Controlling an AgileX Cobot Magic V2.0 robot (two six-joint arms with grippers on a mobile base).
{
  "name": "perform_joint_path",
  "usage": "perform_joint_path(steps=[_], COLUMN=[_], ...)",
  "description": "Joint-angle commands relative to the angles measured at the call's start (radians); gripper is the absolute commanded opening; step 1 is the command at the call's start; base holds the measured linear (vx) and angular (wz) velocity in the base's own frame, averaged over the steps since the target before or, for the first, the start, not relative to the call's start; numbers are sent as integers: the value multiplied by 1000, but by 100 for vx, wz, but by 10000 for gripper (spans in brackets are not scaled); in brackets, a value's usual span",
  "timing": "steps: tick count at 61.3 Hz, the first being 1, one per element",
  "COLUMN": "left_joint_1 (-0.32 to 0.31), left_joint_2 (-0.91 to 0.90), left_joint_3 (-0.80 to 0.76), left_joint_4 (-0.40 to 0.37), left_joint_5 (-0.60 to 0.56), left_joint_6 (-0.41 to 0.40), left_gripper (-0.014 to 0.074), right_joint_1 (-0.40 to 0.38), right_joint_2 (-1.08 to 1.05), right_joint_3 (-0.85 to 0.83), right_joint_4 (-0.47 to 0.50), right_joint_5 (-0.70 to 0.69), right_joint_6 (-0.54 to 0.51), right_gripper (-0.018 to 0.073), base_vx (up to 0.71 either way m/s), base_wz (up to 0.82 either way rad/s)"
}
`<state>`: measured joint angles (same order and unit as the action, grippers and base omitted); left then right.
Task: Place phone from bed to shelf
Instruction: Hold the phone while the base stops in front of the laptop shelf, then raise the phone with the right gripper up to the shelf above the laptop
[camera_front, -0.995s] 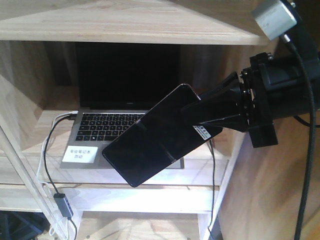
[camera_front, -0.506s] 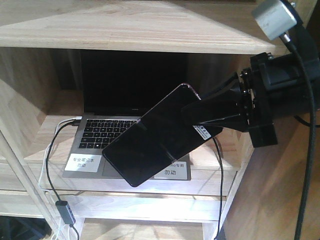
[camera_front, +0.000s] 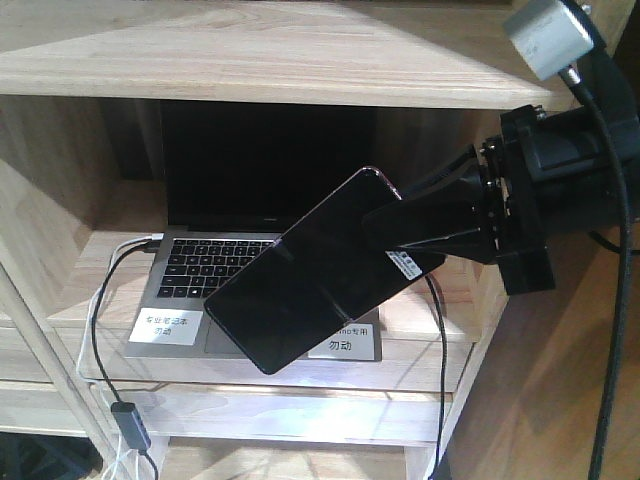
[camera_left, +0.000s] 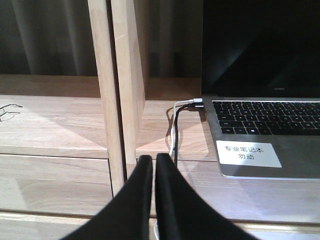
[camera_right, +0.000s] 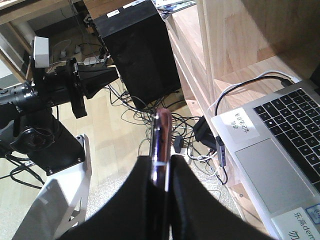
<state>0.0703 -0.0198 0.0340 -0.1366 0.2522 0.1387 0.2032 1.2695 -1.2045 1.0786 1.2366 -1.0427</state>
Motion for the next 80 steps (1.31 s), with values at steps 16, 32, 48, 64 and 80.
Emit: perform_joint_path(steps=[16,32,48,64,80], left_joint_1=[-5,-5,-5,-5,-5], left_joint_2=[-7,-7,-7,-7,-7], left_joint_3=[3,3,3,3,3], left_joint_4=[-9,-9,-9,-9,-9], left_joint_5=[-69,-69,-69,-69,-69], left_joint_6=[-4,-4,-4,-4,-4], left_gripper=[1,1,1,1,1], right_joint_1=[-1,-1,-1,-1,-1], right_joint_2=[-28,-28,-28,-28,-28], right_joint_3=[-28,-28,-28,-28,-31], right_joint_4=[86,97,120,205,360], right_joint_5=[52,52,43,-24,-115], right_joint_6=[-1,-1,0,-20,-105], right_gripper=[-1,-1,-1,-1,-1], base_vx=[0,0,0,0,0], base_wz=[0,0,0,0,0])
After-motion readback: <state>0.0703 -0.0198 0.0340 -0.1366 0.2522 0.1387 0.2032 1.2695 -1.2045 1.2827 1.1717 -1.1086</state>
